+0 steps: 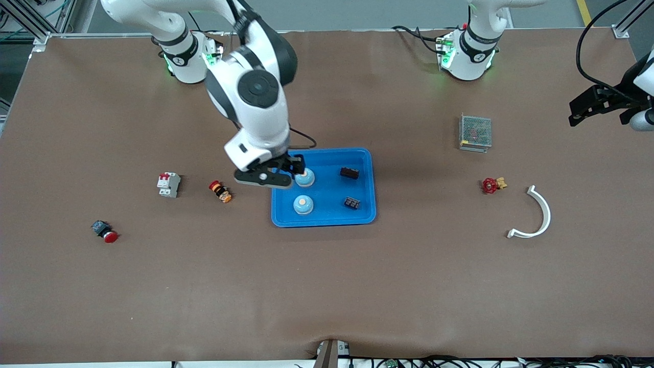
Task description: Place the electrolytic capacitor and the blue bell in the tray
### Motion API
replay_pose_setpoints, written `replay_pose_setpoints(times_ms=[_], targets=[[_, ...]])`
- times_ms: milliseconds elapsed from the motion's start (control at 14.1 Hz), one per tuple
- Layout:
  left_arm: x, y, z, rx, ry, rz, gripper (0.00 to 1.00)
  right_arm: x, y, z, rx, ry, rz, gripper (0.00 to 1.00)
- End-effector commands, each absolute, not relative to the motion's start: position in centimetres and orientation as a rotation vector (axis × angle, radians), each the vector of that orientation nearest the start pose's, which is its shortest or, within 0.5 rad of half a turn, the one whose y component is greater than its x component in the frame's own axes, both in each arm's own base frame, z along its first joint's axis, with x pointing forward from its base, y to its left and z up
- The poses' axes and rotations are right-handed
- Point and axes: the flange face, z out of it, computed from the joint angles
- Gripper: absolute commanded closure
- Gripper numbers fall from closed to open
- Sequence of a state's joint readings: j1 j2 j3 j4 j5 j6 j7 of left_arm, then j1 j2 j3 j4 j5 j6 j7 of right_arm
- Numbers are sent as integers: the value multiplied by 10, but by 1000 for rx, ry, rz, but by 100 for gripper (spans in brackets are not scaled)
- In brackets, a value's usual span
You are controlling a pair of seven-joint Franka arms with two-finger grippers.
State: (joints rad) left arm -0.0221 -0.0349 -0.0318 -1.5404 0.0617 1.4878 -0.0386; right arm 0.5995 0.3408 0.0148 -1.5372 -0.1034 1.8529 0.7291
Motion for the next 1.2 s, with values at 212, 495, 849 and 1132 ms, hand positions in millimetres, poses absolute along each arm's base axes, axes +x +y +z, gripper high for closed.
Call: replay_pose_setpoints(times_ms=[212, 495, 849, 1132], targets=[[531, -25, 656, -3097, 30, 9, 0, 545, 188, 588, -3253, -52, -9, 0], [531, -32, 655, -3097, 45, 13, 0, 555, 76, 614, -3248, -100, 0, 0], [529, -50, 655, -3120, 17, 12, 0, 564, -5, 616, -3235, -21, -13, 0], [529, -53, 656, -3132, 23, 4, 0, 563, -55, 617, -3139, -137, -31, 0]])
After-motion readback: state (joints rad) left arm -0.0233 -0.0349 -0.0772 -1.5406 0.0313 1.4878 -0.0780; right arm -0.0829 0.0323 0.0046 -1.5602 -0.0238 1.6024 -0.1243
